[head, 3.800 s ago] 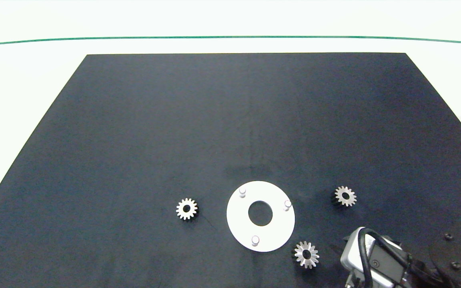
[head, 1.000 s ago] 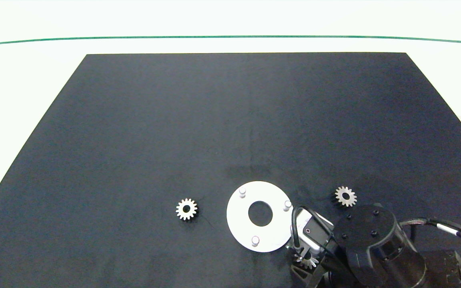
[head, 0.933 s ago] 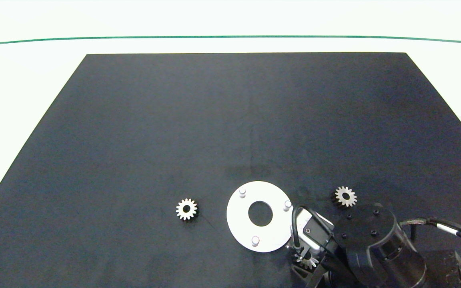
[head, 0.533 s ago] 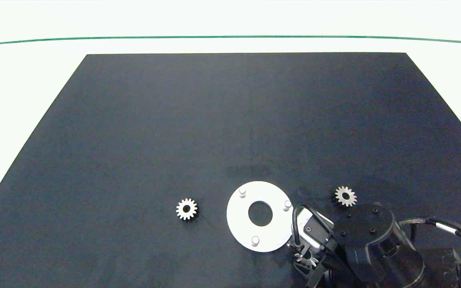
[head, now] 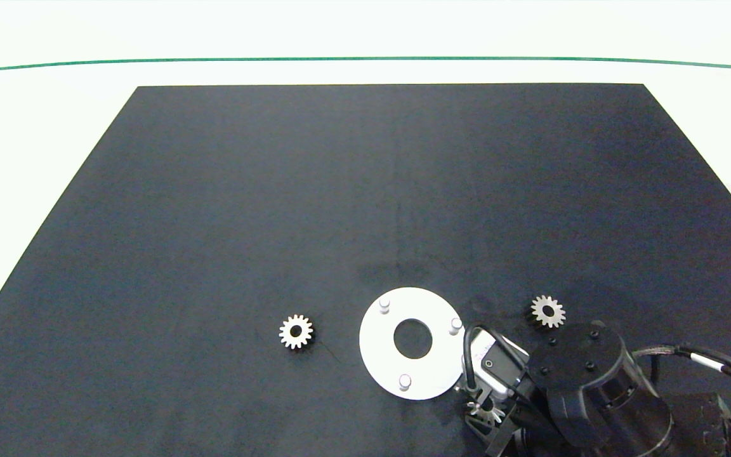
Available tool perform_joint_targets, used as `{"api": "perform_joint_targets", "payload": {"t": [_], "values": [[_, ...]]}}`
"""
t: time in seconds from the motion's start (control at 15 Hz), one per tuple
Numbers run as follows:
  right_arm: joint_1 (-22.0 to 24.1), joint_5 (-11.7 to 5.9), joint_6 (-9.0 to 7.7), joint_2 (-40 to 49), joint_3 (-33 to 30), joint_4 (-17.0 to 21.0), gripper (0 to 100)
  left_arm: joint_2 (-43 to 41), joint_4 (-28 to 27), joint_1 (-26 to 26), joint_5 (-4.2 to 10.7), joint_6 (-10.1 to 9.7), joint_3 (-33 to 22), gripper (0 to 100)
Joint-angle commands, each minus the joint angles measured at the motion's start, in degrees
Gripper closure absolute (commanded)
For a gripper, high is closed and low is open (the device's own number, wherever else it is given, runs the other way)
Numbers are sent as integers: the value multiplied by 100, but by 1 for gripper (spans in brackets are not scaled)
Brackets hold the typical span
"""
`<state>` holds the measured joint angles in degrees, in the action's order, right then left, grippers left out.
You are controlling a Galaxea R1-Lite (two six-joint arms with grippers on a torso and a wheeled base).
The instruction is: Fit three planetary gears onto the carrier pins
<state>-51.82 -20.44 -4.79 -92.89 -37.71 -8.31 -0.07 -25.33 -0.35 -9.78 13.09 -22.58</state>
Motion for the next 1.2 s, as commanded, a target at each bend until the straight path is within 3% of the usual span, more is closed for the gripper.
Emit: {"api": "perform_joint_targets", "payload": {"t": [0.07,0.6,1.2], "values": [[-3,-12,-13,-1,0,-12,82,7,-7,0,-7,9,-10,0],[-3,-30,-31,96,79,23,99,16,-7,0,-7,9,-36,0],[-47,-65,-83,922,-123,286,99,42,-7,-9,2,18,-45,0]]}}
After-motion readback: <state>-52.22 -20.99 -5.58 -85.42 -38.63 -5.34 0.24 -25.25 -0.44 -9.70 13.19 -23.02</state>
